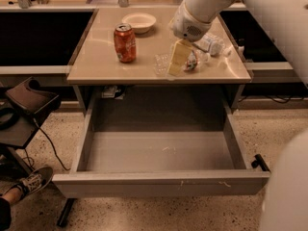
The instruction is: Place water bottle into top drawer
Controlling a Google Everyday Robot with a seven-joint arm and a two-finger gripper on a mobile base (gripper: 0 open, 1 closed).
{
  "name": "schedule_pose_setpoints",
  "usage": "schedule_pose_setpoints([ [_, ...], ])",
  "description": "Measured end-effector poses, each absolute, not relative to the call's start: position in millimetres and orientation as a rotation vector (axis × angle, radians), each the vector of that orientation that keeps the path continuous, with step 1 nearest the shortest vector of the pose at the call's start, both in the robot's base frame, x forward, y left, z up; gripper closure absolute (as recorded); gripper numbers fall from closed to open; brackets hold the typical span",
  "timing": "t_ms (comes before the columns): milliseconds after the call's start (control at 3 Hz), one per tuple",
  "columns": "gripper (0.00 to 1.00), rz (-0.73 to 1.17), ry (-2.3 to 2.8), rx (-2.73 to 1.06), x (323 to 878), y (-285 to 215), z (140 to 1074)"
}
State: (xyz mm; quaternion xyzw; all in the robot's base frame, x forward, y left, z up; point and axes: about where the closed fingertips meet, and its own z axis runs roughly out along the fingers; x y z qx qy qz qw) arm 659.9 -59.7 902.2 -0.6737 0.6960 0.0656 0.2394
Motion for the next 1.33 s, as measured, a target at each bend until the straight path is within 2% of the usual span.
schedule_pose_setpoints([
  [333,0.00,0.249,1.884,-1.872,686.7,-41.8,873.4],
  [667,0.00,0.240,1.916,-1.900,707.0,-37.3,848.2],
  [1000,0.00,0.177,2.041,-1.833,732.6,-71.3,830.7],
  [1333,0.00,0.165,2.058,-1.817,738.6,-76.6,828.5],
])
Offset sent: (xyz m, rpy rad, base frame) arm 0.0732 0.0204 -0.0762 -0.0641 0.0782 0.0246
